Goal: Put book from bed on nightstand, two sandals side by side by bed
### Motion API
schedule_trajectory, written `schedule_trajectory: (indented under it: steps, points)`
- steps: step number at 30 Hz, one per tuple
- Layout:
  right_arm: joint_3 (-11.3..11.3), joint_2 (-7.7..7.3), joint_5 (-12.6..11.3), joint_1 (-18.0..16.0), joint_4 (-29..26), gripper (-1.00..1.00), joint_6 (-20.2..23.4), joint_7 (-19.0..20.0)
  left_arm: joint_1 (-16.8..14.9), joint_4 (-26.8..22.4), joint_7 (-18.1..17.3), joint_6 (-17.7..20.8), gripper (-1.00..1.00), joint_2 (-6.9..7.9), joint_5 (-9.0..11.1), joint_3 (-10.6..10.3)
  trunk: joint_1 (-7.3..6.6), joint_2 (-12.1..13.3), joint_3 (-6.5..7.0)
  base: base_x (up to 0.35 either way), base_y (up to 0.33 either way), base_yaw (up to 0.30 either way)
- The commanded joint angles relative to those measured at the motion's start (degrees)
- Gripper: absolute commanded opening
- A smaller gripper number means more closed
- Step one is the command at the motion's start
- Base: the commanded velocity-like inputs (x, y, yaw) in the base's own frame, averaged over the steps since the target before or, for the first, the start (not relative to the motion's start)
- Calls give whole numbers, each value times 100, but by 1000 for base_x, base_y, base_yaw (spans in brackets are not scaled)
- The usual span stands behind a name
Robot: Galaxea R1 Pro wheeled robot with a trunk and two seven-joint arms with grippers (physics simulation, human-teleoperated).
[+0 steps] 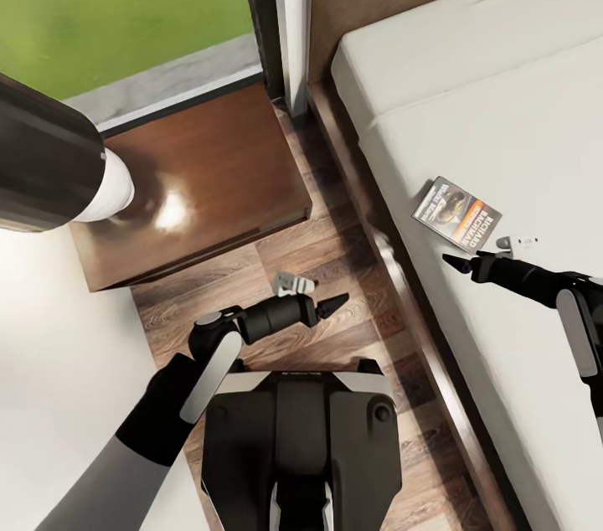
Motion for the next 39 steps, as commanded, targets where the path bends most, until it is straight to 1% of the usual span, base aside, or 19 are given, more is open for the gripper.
schedule_trajectory:
  steps: [1, 7, 23, 25, 27, 28, 29, 31, 34, 39]
  points:
    - [-3, 0, -22, -2, -2, 100, 38, 12, -1, -10, 1, 12, 100, 4, 50, 8, 25, -50, -23, 0, 0, 0]
    - [2, 0, -27, -2, -2, 100, 37, 20, -1, -20, 7, -101, 100, 5, 42, -12, 157, -290, -131, 0, 0, 0]
    - [20, 0, -23, -2, -2, 100, 37, 16, -1, -32, 3, -124, 100, 14, 37, -39, 508, -932, -418, 0, 0, 0]
    - [49, 0, -24, -2, -1, 100, 36, 15, -1, -32, 1, -124, 100, 14, 34, -39, 552, -1012, -454, 0, 0, 0]
    - [300, 6, -28, -2, 0, 100, 24, 15, -1, -33, -1, -124, 100, 24, 37, -39, 596, -1092, -487, 0, 0, 0]
    - [385, 9, -28, -2, 3, 100, 21, 8, -1, -33, -1, -124, 100, 24, 38, -39, 618, -1132, -500, 0, 0, 0]
    - [427, 19, -28, -2, 6, 100, 14, 2, -1, -33, -1, -124, 100, 23, 39, -39, 640, -1173, -512, 0, 0, 0]
    - [527, 95, -22, -2, 13, 100, -37, -16, -1, -33, 0, -124, 100, 23, 38, -39, 684, -1253, -532, 0, 0, 0]
    - [575, 196, -15, -2, 16, 100, -117, -20, -1, -33, -1, -124, 100, 27, 39, -39, 750, -1373, -560, 0, 0, 0]
    - [591, 245, -12, -2, 17, 100, -156, -22, -1, -33, -1, -124, 100, 31, 40, -39, 860, -1574, -604, 0, 0, 0]
